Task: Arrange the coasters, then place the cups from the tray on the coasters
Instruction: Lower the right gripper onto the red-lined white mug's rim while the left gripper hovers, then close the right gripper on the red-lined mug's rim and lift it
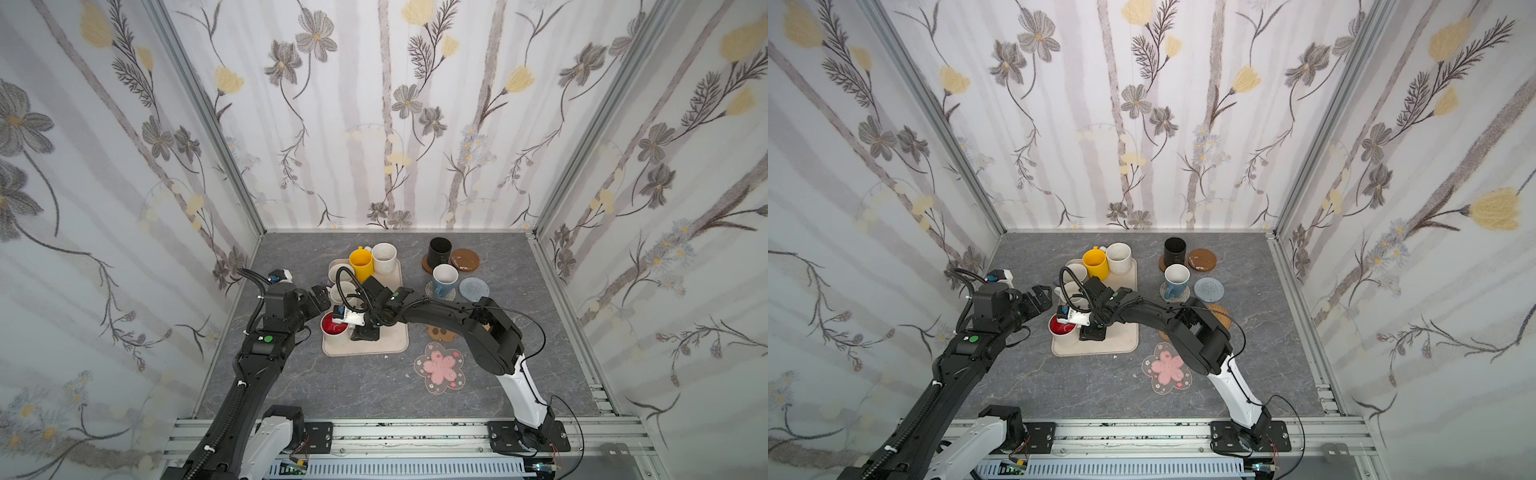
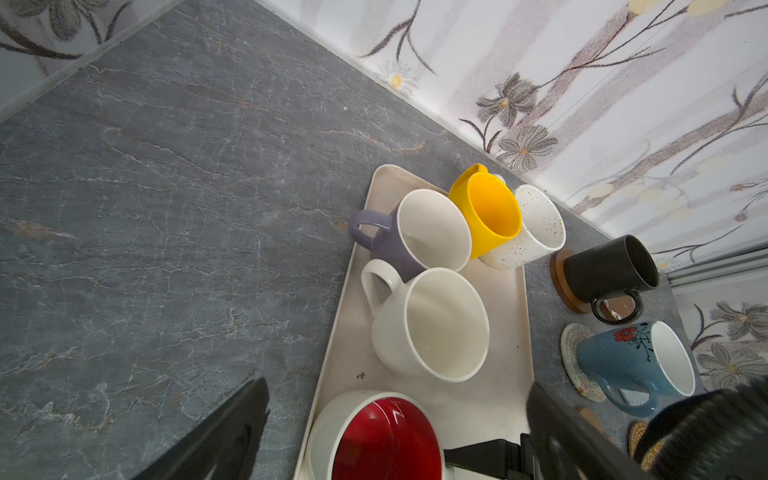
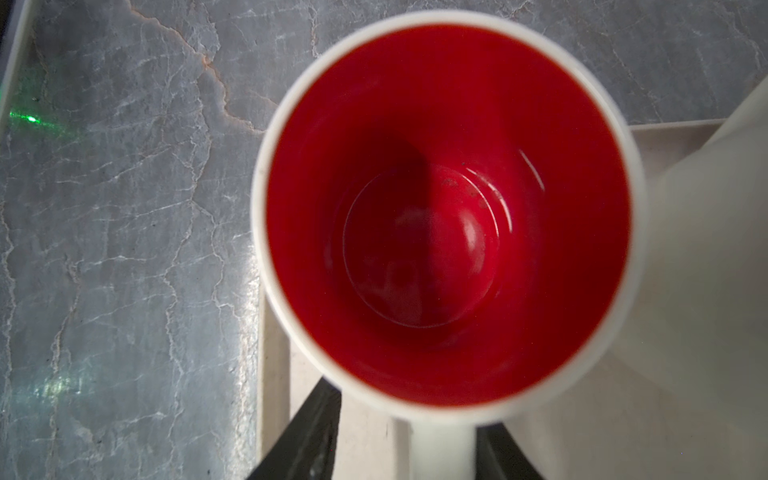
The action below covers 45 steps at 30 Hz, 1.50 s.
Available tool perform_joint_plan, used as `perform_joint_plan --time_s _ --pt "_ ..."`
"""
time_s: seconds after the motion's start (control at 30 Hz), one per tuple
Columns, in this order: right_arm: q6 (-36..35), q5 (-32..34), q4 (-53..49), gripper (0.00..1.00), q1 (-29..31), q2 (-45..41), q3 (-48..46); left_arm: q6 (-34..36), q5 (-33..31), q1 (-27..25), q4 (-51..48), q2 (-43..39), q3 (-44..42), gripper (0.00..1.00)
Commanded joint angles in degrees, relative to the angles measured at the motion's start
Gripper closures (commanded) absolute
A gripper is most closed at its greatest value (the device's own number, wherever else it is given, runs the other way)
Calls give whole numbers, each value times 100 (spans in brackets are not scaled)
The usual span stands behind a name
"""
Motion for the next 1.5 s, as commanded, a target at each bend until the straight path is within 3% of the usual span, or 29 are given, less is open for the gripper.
perform_joint_plan --time_s 0.0,0.77,0.9,1.47 --pt "211 262 136 59 19 118 189 39 14 9 70 -12 -22 0" --pt "356 517 9 86 108 89 185 52 -78 -4 79 -9 -27 0" --pt "515 652 154 99 125 -7 74 54 -191 -4 79 -47 -20 0" --pt "1338 963 1034 100 119 -1280 -1381 71 -424 -148 18 -312 320 0"
